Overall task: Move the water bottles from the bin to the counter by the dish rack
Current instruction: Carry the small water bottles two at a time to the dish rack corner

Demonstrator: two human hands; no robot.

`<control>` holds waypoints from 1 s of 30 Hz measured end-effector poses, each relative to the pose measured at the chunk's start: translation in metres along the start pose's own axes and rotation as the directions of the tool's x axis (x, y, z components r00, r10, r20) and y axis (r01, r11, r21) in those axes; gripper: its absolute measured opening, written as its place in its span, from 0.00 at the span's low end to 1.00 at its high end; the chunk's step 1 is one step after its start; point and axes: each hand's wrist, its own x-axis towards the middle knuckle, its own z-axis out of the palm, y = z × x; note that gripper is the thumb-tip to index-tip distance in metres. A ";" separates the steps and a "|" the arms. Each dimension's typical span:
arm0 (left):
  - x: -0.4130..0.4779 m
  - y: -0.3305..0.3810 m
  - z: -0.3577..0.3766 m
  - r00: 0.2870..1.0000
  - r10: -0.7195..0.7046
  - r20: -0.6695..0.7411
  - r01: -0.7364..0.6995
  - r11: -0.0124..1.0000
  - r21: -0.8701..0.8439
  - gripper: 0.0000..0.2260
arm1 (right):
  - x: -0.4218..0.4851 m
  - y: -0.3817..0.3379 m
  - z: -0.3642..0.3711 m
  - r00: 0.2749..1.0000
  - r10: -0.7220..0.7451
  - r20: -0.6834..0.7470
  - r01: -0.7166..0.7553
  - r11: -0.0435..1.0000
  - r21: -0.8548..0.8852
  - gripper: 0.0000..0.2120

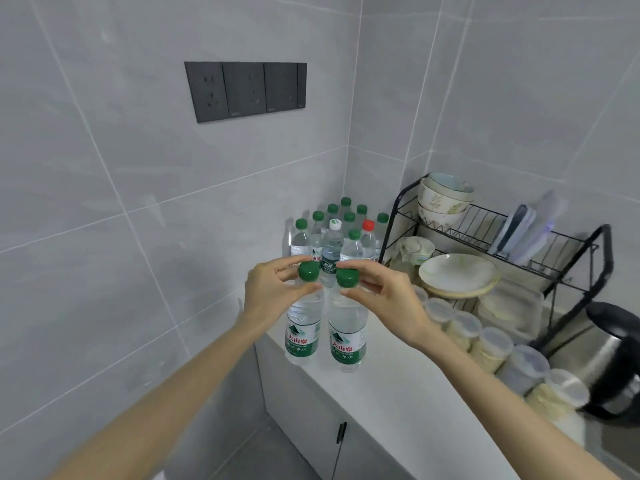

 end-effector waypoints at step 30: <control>0.239 -0.138 0.062 0.979 0.004 0.202 -0.003 1.000 -0.005 0.17 | 0.176 0.188 0.038 0.918 0.250 -0.307 -0.278 0.959 -0.048 0.21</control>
